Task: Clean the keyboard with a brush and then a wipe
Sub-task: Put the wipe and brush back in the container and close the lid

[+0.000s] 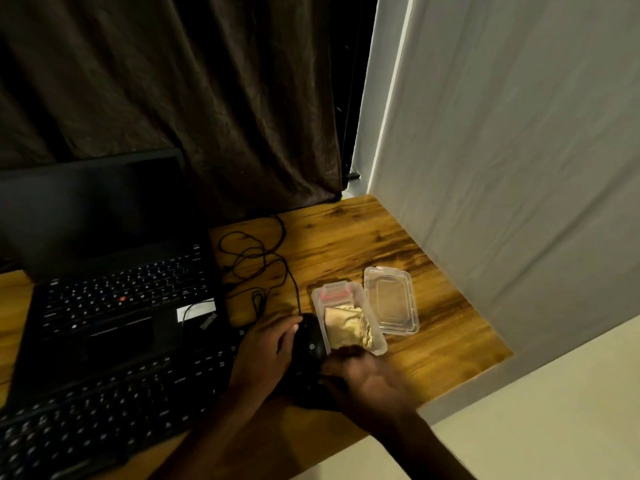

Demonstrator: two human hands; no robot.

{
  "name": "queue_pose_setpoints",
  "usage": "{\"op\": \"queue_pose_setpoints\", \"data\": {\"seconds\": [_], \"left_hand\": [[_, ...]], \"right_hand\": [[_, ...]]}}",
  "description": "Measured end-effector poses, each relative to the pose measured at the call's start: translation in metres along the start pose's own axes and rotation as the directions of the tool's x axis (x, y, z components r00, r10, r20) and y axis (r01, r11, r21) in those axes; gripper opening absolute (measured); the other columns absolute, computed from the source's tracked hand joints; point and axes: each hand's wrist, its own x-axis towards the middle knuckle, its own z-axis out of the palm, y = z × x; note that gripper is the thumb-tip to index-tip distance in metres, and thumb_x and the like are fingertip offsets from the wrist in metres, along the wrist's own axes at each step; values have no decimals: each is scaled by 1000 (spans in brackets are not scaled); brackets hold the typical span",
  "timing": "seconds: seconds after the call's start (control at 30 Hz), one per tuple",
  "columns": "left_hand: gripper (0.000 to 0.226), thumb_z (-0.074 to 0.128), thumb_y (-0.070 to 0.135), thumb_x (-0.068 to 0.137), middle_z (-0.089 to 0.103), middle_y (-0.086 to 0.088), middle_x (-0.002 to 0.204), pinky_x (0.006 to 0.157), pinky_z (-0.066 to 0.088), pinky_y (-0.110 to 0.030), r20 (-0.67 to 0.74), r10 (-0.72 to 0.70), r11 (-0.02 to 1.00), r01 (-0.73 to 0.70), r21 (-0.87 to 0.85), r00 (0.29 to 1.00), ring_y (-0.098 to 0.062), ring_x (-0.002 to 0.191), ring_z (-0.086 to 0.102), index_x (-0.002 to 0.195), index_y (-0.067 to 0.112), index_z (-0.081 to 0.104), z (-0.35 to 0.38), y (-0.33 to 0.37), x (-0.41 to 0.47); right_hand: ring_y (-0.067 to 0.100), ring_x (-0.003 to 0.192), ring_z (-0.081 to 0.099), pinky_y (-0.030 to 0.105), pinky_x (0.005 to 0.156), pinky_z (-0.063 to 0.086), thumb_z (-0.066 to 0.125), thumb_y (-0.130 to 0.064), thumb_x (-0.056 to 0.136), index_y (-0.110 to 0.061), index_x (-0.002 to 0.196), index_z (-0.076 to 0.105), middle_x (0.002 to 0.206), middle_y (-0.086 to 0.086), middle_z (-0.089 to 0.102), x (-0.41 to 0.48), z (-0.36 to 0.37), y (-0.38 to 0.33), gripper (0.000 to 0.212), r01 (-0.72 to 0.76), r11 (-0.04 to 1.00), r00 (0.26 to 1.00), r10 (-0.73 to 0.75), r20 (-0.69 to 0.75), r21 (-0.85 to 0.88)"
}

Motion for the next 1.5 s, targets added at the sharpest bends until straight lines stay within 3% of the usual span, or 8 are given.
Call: {"op": "queue_pose_setpoints", "data": {"seconds": [0.2,0.4,0.6,0.77,1.13,1.3,1.4,1.5], "left_hand": [[41,39,37,97,71,7,109,86,41,-18,-2,23,998,-23,57,1000,-9,103,60,114,21,73,1,-1,-14],[36,42,30,98,71,7,106,91,39,-22,-12,32,996,-31,80,999,-12,103,59,111,19,73,5,-3,-21],[38,40,32,98,70,4,103,83,43,-26,-61,18,998,-14,63,998,-12,99,59,111,18,73,0,0,-22],[35,41,32,99,68,4,108,84,41,-27,-43,-10,998,13,57,999,-14,104,57,116,22,70,-1,0,-20],[62,48,41,102,18,12,161,123,14,-31,209,7,995,-28,97,978,-7,150,8,156,25,22,22,31,-22],[80,30,69,91,11,12,163,111,-18,-13,277,40,981,-90,171,960,-4,149,-5,157,24,21,28,27,-19],[102,5,85,79,12,7,165,110,-21,-14,329,67,975,-133,181,942,-4,148,-8,157,21,24,31,24,-19],[87,17,78,88,8,10,165,109,-21,-13,318,49,974,-116,193,947,-3,147,-9,157,25,21,31,24,-19]], "right_hand": [[7,43,53,17,42,39,88,-48,57,-28,79,69,58,-9,57,-18,34,-17,35,17,989,966,-54,-253,-145],[8,56,61,19,50,48,87,-35,60,-27,103,62,77,-9,65,-17,41,-19,51,16,994,961,-44,-272,-104],[8,56,58,18,51,48,50,-55,81,-31,107,61,70,-11,60,-23,22,-22,37,55,998,958,-43,-285,33],[16,109,57,35,93,50,50,-70,81,-41,133,44,118,-10,61,-6,-8,-7,60,-168,963,961,208,-182,212],[22,100,62,35,79,54,58,-47,91,-22,141,35,122,6,56,47,-21,6,60,-288,953,879,302,-368,94],[24,110,58,34,87,50,59,-44,92,-17,149,26,137,10,46,57,-4,10,71,-339,938,925,318,-207,-77],[24,108,59,34,85,49,55,-48,94,-19,146,29,129,8,51,57,-2,13,65,-332,940,927,309,-215,-83],[22,103,59,34,85,49,46,-54,96,-24,133,45,117,3,58,53,-7,24,47,-294,956,923,287,-258,10]]}}
